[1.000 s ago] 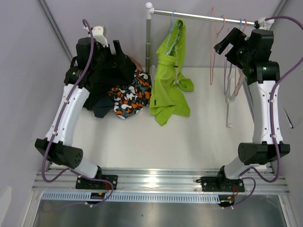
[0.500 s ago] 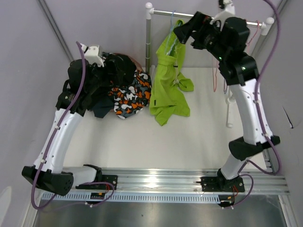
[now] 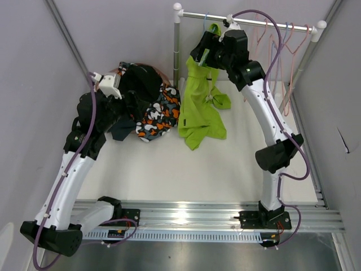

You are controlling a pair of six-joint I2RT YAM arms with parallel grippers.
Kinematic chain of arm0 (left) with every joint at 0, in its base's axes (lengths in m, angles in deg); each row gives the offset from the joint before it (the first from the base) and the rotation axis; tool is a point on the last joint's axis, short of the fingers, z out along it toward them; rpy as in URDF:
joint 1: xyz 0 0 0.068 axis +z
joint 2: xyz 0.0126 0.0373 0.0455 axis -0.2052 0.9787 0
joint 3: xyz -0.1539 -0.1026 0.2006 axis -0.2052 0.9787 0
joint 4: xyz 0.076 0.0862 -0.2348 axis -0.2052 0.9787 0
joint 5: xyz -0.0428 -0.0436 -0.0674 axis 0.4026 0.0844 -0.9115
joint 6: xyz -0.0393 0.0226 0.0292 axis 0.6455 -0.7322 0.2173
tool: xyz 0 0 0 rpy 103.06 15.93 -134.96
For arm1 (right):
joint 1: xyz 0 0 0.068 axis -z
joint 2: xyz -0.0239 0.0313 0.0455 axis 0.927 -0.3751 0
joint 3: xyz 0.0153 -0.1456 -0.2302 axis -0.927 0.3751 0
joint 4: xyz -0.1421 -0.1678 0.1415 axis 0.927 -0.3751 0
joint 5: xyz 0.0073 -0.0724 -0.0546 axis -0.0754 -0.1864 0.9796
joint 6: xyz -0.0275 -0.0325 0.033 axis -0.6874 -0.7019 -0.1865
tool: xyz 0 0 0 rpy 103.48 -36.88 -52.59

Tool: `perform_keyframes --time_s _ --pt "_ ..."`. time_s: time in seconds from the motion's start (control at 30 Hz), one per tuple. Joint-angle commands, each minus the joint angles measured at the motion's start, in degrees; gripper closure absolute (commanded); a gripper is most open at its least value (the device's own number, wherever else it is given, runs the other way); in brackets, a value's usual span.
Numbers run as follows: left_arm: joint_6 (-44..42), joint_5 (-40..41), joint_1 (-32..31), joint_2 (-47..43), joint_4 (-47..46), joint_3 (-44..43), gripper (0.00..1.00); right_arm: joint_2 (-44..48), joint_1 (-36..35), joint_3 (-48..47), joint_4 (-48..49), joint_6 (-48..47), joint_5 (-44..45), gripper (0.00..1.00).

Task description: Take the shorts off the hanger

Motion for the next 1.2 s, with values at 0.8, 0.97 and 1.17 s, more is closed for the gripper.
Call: perform_keyframes --time_s 0.8,0.97,1.17 --pt "-4.42 -10.63 -13.87 -2.89 -10.66 3.95 0.01 1.9 -3.16 -1.88 9.41 1.04 7.8 1.0" --pt "-3.11 -8.61 -21.25 -1.23 -15.24 4.65 0.01 6.82 -4.74 -1.7 9.23 -0.55 9.38 1.0" --pt "-3.46 -5.63 -25.66 2.2 -21.83 4.57 0.01 11.92 -7.02 -1.09 6.33 -0.99 11.67 1.0"
